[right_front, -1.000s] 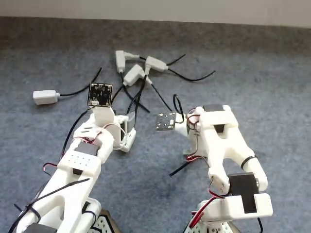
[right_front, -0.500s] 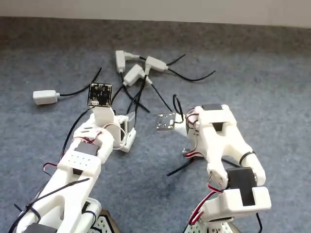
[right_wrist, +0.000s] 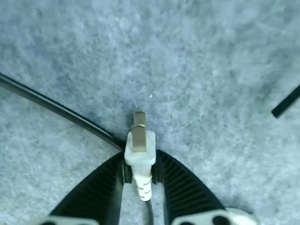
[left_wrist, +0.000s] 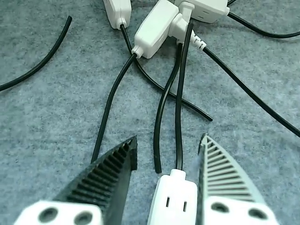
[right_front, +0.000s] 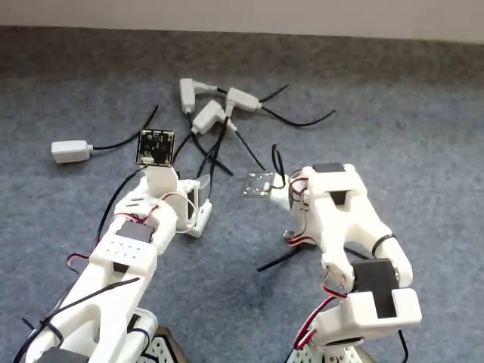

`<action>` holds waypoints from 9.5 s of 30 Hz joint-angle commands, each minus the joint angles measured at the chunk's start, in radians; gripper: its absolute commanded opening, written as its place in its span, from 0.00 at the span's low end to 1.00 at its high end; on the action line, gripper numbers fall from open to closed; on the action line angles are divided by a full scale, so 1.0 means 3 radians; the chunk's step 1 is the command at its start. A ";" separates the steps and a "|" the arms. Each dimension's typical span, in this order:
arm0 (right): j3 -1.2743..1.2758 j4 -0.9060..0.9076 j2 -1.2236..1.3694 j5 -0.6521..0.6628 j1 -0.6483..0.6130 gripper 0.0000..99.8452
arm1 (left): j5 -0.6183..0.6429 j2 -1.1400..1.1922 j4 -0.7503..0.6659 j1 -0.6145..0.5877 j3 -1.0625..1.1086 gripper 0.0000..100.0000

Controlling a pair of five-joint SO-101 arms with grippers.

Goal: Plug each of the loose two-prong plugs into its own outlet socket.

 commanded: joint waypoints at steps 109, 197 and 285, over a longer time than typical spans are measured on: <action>-0.3890 0.2151 -0.0422 -0.2905 -0.1092 0.01 | 0.1274 -0.0013 -0.0690 -0.0903 -0.0601 0.22; -0.4508 0.2258 0.1869 -0.2690 -0.2248 0.01 | 0.1268 0.0013 -0.0675 -0.3010 0.0187 0.22; -0.4508 0.2192 0.2069 -0.2307 -0.2002 0.01 | 0.1263 -0.0003 -0.0685 -0.3010 0.0263 0.22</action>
